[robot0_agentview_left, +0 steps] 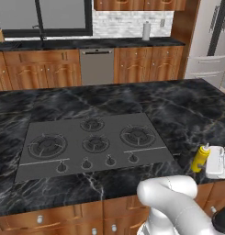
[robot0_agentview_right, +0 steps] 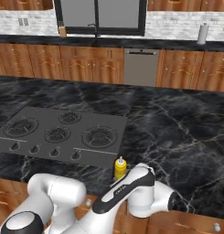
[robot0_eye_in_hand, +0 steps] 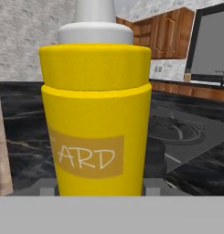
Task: Take 2 condiments from the cabinet and move them on the counter near the stove.Make sure the condiments are lined up with each other, next to each other.
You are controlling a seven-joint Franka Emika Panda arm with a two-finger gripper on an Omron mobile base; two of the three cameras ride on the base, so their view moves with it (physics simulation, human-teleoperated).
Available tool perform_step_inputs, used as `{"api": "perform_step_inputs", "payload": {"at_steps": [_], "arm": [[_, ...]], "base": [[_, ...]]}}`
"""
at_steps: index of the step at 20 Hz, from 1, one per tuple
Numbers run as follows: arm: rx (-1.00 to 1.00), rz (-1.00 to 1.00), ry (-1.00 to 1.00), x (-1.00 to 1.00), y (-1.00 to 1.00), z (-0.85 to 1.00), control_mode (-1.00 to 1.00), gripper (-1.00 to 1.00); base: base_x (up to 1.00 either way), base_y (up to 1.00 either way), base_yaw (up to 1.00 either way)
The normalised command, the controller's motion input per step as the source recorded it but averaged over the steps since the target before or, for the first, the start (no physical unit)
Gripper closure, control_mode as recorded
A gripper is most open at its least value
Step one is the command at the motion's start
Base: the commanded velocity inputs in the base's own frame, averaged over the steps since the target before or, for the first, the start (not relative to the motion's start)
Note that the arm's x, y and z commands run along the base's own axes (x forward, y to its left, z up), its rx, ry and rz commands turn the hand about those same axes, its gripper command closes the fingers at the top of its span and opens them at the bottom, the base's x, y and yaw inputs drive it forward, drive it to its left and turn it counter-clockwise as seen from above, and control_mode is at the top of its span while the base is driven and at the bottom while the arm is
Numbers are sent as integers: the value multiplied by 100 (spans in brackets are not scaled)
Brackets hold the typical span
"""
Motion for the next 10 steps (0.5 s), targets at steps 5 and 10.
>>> {"api": "perform_step_inputs", "payload": {"at_steps": [5,10], "arm": [[0,0,0,19,-1,-11,-100,100],[0,0,0,20,-4,-11,-100,100]], "base": [[0,0,0],[0,0,0]]}}
